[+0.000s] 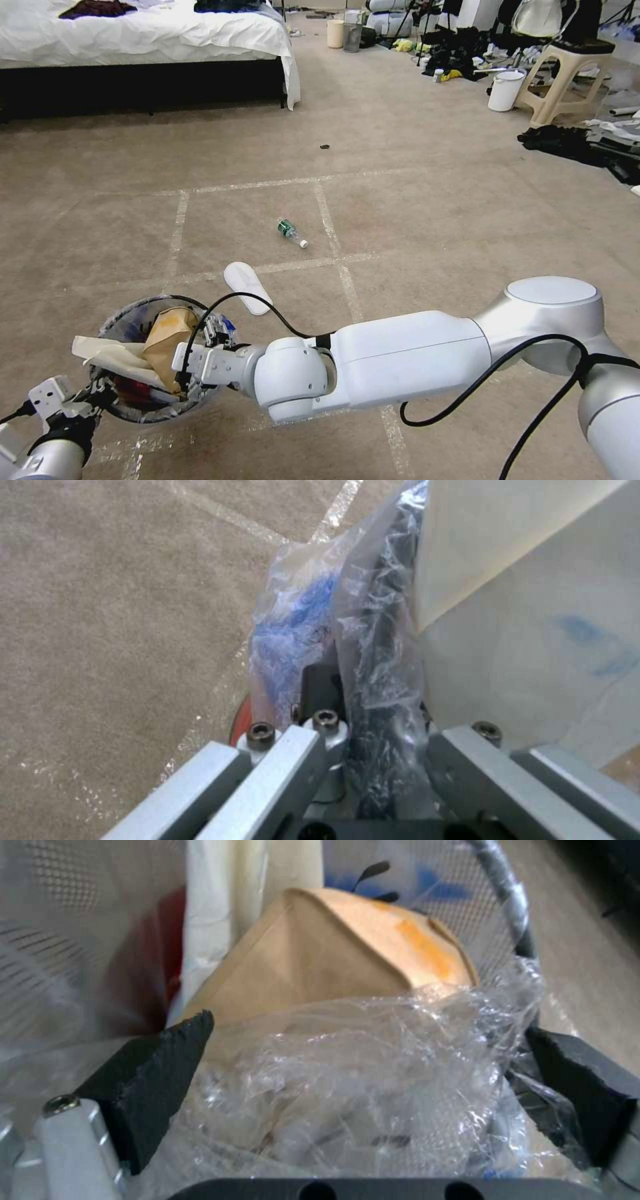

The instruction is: Pick up the trash bin and place the garbage on the floor into it.

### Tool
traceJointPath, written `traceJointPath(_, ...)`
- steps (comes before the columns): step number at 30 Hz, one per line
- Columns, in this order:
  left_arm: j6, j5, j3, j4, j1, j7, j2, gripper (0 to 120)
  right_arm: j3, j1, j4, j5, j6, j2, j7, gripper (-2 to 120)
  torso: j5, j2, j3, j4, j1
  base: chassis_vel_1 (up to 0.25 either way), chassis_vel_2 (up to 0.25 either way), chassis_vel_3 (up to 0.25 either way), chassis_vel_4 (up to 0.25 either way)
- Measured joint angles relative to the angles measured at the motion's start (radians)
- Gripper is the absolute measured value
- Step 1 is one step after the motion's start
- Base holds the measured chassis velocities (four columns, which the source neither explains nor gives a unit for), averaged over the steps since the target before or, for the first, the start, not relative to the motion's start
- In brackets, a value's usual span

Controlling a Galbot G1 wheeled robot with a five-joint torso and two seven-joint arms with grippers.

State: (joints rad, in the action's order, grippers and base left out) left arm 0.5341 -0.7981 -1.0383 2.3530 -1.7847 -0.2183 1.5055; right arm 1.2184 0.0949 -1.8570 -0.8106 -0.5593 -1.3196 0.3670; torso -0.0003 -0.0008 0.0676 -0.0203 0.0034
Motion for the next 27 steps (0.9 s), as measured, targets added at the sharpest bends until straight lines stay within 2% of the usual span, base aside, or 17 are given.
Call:
traceJointPath(9,0.0,0.0,0.0,-0.009,0.008,0.0,-0.001,1,0.006,-0.012,0.056,0.117,0.069,-0.024,-0.038,100,0.0,0.0,0.0,0.0,0.0,0.0,0.0,0.0,0.0)
traceJointPath(17,-0.005,-0.002,-0.004,-0.011,0.005,0.002,-0.001,1,0.023,-0.051,0.165,0.245,0.136,-0.058,-0.061,100,0.0,0.0,0.0,0.0,0.0,0.0,0.0,0.0,0.0)
traceJointPath(27,-0.009,-0.003,-0.007,-0.013,0.002,0.005,-0.002,1,0.014,-0.066,0.23,0.299,0.178,-0.089,-0.062,100,0.0,0.0,0.0,0.0,0.0,0.0,0.0,0.0,0.0)
